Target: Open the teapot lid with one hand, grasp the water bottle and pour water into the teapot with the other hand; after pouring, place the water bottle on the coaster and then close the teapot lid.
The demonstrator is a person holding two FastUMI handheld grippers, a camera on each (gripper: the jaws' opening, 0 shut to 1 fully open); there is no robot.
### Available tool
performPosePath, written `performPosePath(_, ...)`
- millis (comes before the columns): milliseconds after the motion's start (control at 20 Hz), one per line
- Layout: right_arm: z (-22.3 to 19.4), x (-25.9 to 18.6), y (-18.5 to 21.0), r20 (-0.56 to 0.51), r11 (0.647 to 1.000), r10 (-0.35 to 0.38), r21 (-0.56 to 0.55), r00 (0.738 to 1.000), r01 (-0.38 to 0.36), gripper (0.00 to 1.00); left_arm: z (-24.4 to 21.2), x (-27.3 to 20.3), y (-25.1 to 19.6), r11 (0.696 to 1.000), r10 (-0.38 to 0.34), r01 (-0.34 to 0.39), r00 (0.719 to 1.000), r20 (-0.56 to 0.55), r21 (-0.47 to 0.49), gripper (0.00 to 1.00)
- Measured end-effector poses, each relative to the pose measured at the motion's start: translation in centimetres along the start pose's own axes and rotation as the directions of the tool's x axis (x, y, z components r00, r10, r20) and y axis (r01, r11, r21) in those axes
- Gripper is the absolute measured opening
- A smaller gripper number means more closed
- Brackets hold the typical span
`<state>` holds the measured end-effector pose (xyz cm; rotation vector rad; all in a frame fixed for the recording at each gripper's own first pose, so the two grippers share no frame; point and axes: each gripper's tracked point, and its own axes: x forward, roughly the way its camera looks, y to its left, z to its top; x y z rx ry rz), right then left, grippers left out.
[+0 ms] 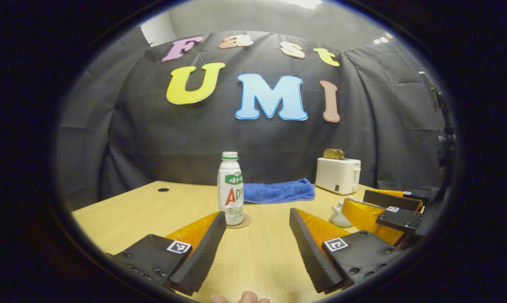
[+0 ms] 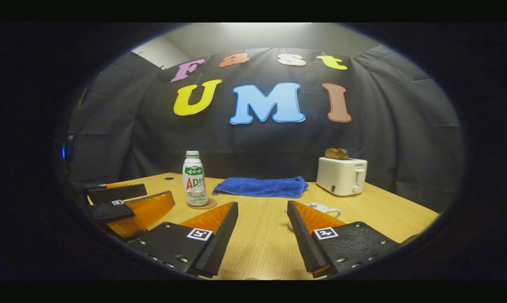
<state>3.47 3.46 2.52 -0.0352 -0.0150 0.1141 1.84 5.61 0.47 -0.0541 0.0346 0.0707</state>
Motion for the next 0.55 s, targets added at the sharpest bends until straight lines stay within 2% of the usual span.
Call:
performPosePath(200,-1.4,-1.7,0.6,-0.006,0.999,-0.026,-0.026,1.0,0.026,0.73,-1.7,-1.5,-0.8,1.0,0.023,-0.023,1.0,-0.007,-0.014,1.0)
performPosePath(250,-2.1,-1.7,0.5,-0.016,0.999,-0.03,-0.034,0.999,0.029,0.73,-1.3,-1.8,-0.6,0.999,0.033,-0.032,0.999,0.021,-0.011,1.0)
performPosePath(300,-3.0,-1.9,0.4,-0.04,0.999,-0.031,-0.029,0.999,0.03,0.73,-0.8,-2.3,-0.4,0.999,0.041,-0.041,0.998,0.043,-0.003,1.0)
performPosePath(400,-1.9,-2.5,-0.2,-0.005,0.999,-0.023,0.03,1.0,0.023,0.75,-1.4,-3.3,-1.1,0.999,0.038,-0.04,0.999,0.037,0.034,0.97)
performPosePath(450,-2.5,-1.9,-0.4,-0.01,0.999,-0.045,0.025,0.999,0.045,0.74,-1.5,-3.1,-0.5,0.997,0.055,-0.057,0.997,0.047,0.057,0.98)
performPosePath(550,-2.3,-1.9,-0.1,-0.004,0.998,-0.054,0.021,0.999,0.055,0.75,-1.2,-3.1,0.2,0.994,0.099,-0.102,0.994,0.047,0.044,1.0)
